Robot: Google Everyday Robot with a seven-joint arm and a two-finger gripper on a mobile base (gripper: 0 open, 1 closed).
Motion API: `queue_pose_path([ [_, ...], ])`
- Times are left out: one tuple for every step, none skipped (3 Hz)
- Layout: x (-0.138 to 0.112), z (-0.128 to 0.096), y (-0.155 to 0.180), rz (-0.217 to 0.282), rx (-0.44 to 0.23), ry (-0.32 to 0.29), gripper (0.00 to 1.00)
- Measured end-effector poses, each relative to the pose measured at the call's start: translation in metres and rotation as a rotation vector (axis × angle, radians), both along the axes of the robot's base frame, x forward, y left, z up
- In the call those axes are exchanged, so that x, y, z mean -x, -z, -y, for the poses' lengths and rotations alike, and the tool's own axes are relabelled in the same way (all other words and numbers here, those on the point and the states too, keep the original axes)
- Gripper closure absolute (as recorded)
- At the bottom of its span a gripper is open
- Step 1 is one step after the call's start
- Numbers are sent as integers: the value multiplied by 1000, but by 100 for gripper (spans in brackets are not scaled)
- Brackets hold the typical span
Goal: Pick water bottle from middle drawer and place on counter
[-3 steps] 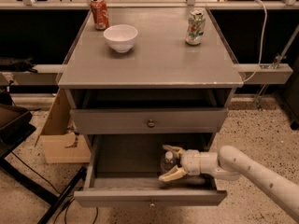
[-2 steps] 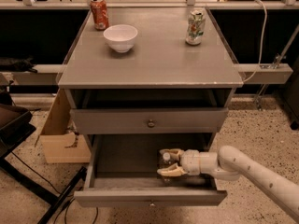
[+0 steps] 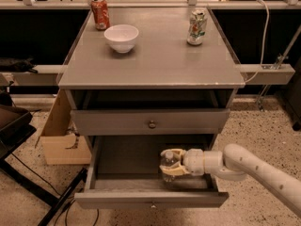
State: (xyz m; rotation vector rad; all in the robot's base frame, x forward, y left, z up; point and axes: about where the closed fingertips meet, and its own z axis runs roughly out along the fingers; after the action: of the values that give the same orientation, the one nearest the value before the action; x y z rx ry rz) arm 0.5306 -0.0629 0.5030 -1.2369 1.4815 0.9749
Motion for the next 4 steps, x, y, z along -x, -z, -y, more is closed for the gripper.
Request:
queue_pose_path([
  [27, 4, -77, 18, 18, -47, 100],
  [46, -4, -183, 11, 9, -105, 100],
  [30, -11, -307, 35, 37, -111, 100],
  [-6, -16, -413, 61, 41, -48, 100],
])
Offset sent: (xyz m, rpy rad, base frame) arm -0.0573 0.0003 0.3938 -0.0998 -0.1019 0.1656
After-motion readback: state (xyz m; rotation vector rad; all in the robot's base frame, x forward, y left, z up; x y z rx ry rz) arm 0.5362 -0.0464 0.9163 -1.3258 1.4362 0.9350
